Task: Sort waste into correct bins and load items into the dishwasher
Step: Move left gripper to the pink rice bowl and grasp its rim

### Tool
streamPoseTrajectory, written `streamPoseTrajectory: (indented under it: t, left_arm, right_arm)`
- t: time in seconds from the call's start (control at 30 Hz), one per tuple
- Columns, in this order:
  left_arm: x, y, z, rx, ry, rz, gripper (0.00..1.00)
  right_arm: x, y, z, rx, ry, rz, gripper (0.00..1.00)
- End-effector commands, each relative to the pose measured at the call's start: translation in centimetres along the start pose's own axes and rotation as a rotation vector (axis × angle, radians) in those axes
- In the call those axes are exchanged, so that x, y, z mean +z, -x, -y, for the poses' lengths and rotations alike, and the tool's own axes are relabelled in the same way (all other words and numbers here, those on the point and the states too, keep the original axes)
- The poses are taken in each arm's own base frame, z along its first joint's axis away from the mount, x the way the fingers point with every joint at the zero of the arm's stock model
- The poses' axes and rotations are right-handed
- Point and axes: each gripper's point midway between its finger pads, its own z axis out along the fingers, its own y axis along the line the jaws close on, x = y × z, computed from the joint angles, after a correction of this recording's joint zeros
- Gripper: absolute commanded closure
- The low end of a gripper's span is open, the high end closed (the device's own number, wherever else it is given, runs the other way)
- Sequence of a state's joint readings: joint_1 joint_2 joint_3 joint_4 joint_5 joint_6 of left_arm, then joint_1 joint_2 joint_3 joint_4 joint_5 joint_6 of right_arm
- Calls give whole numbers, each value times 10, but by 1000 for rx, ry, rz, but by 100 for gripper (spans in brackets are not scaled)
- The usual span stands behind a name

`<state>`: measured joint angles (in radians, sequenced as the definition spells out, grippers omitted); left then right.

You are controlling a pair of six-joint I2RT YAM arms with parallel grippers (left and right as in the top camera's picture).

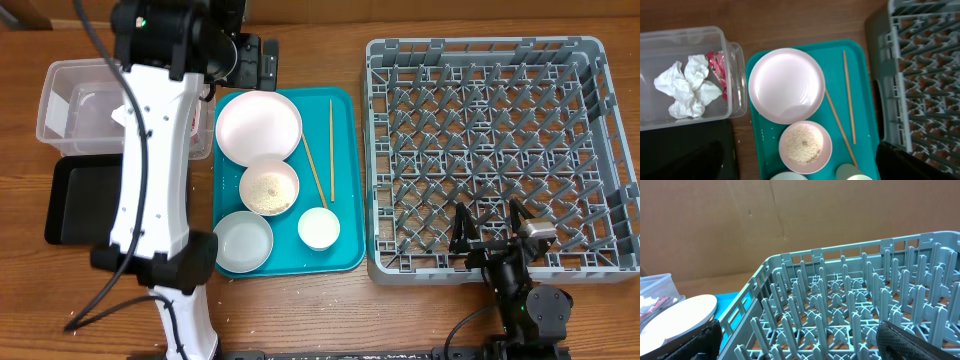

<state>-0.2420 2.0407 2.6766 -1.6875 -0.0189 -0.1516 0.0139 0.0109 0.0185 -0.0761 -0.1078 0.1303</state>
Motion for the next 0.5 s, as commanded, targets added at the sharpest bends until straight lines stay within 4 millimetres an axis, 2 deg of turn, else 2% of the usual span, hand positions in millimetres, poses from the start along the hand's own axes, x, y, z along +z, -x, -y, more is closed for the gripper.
streamPoseTrajectory:
  t: [0.0,0.13,0.2,0.33,0.47]
  left_arm:
    - [-29,-6,23,-14,-54,49,2]
    - [-13,-23,47,-28,-61,-30,3]
    - [1,-34,51,-55,-22,-82,4]
    - [44,-55,47,-141,131,-155,8]
    - [93,-74,50,-202,163,-213,12]
  right_arm:
    - [0,-3,-1,-1,8,0,0]
    - [0,-3,-1,-1,8,0,0]
    - [0,-3,-1,-1,8,0,0]
    - [0,-3,-1,-1,8,0,0]
    - [0,-3,-1,-1,8,0,0]
